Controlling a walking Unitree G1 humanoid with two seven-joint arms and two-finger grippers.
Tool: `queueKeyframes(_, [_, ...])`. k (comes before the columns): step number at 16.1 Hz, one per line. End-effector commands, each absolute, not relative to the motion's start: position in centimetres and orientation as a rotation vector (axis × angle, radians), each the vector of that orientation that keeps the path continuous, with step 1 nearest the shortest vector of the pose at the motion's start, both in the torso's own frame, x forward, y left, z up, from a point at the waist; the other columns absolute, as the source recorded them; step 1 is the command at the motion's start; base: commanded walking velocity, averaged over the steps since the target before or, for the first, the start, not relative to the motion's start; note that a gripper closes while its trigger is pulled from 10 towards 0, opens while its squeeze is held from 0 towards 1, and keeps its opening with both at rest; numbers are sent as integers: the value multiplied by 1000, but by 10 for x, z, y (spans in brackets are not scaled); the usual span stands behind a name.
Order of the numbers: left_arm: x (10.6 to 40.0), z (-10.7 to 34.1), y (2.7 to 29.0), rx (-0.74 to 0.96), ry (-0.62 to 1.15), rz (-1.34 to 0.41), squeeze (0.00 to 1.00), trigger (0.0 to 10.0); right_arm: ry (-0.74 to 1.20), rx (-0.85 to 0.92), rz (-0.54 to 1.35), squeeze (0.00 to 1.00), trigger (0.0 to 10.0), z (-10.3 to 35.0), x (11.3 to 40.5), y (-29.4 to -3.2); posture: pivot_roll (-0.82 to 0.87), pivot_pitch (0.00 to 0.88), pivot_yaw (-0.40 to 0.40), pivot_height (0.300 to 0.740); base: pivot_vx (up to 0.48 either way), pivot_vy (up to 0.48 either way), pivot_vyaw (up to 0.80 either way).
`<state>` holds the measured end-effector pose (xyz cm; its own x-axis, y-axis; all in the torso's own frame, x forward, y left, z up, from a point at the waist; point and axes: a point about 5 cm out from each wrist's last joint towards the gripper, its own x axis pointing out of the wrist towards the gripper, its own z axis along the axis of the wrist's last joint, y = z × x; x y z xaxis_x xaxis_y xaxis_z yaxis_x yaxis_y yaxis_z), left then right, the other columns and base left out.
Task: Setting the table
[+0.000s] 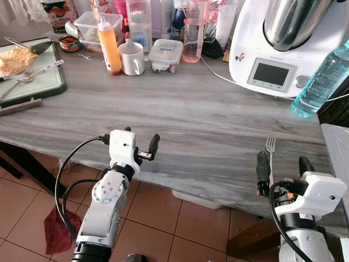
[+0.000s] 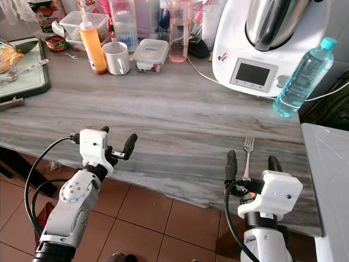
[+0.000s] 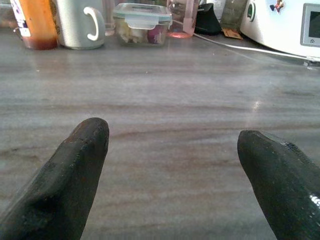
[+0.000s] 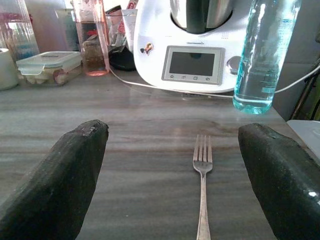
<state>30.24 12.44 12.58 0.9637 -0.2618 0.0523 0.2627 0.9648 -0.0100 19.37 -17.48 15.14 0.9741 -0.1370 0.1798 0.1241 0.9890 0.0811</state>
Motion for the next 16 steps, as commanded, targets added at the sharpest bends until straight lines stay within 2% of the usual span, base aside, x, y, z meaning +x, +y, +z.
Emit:
queueKeyframes(1, [302, 124, 122, -6, -33, -274, 0, 10000, -168, 64, -145, 0, 10000, 148, 192, -178, 7, 126, -27, 714, 0, 0, 0])
queueKeyframes(16, [303, 124, 119, -14, -12, -293, 0, 10000, -163, 84, -164, 0, 10000, 146, 192, -179, 4, 127, -20, 714, 0, 0, 0])
